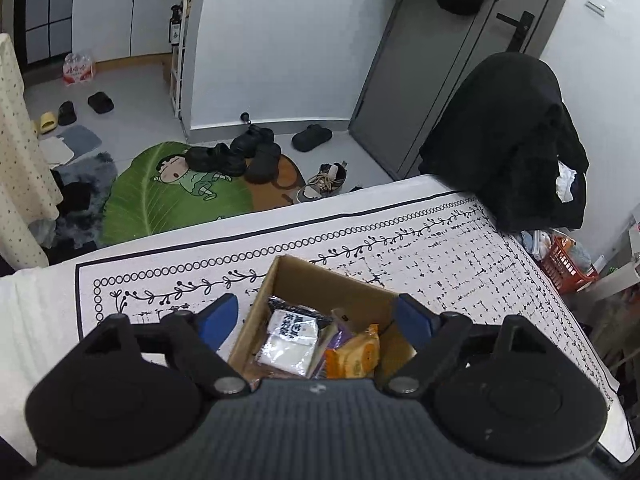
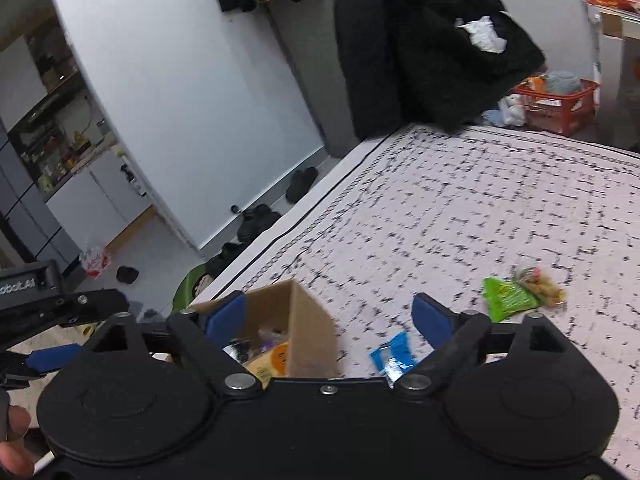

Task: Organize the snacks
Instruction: 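Open both grippers to drop the packets into the box, then grasp the red-and-white strip with the left gripper while the right grasps the yellow peanut packet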

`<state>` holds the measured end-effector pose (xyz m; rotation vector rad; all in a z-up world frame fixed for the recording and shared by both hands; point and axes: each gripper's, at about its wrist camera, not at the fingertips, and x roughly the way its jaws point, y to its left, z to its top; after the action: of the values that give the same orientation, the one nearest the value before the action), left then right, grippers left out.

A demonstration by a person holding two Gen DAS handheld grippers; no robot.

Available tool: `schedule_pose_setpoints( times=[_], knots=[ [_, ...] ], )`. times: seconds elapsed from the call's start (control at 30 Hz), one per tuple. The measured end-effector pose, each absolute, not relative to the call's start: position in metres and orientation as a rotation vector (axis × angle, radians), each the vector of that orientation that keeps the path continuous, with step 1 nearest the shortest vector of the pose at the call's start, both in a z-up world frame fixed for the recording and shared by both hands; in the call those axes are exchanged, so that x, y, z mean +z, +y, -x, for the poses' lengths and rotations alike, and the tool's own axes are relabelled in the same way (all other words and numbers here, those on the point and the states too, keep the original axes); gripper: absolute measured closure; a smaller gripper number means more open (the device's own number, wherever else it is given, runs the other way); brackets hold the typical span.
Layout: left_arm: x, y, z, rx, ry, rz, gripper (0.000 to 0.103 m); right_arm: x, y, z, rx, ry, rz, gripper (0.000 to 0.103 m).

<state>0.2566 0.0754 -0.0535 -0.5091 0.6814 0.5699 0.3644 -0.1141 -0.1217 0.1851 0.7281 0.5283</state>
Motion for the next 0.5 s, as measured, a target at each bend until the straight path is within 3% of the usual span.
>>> schedule_pose_setpoints(
  times=[0.2, 0.5],
  knots=[
    [-0.048, 0.057, -0.267, 0.555, 0.636, 0.512, 0.018, -0.122, -0.141, -0.374, 0.464, 0.713, -0.225, 0.001],
    [-0.048, 0.021, -0.287, 0.5, 0.606, 0.442, 0.018, -0.125, -0.177, -0.385, 0.399, 0.711, -0.267, 0.0]
  ],
)
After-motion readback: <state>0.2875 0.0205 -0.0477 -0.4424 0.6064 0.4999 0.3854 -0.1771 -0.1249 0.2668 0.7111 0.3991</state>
